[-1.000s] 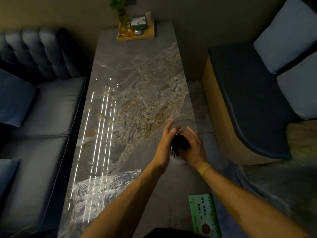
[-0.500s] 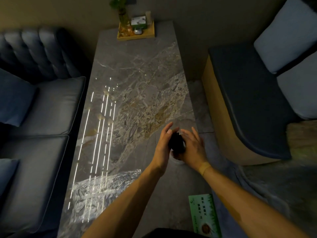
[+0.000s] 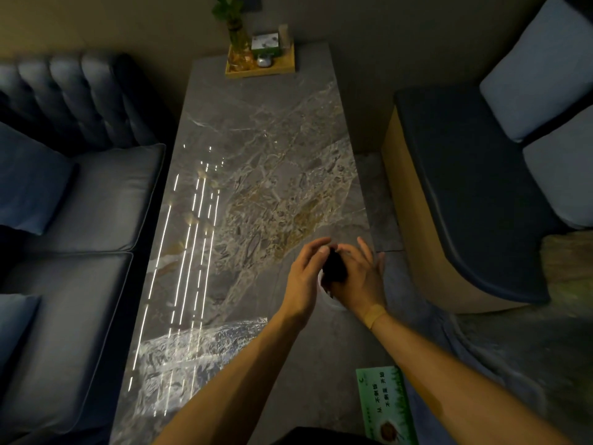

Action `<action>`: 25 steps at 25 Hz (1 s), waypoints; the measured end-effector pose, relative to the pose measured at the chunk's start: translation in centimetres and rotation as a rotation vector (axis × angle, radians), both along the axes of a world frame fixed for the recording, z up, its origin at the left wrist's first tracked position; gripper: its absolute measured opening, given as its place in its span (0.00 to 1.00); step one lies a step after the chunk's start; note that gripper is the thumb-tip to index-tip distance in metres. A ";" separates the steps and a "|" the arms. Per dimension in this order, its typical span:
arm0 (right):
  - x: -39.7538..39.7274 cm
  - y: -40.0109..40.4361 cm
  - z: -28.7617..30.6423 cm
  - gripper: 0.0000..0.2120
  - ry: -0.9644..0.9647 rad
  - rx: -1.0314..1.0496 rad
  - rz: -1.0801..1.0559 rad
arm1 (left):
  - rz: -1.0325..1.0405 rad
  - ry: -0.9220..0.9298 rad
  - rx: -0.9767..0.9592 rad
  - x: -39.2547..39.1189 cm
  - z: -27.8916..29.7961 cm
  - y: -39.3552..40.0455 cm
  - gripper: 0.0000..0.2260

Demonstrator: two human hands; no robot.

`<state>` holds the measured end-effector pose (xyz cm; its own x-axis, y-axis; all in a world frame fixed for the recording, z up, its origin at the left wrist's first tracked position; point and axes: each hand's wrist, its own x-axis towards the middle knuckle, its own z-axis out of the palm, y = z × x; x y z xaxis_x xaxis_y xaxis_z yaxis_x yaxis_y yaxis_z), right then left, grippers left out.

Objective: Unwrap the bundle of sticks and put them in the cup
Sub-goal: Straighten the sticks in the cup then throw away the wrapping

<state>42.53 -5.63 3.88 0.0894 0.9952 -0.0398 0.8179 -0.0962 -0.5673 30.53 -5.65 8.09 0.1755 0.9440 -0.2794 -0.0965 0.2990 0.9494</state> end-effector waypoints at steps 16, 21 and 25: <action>-0.4 -1.0 -0.9 0.33 -0.239 -0.107 0.180 | -0.156 0.934 0.453 0.2 -2.2 0.7 0.11; -0.4 -1.2 -1.2 0.33 -0.258 -0.127 0.164 | -0.171 1.098 0.598 0.6 -2.3 0.2 0.14; -0.7 -1.2 -0.8 0.28 -0.190 -0.092 0.104 | -0.177 1.215 0.660 0.1 -2.8 0.2 0.16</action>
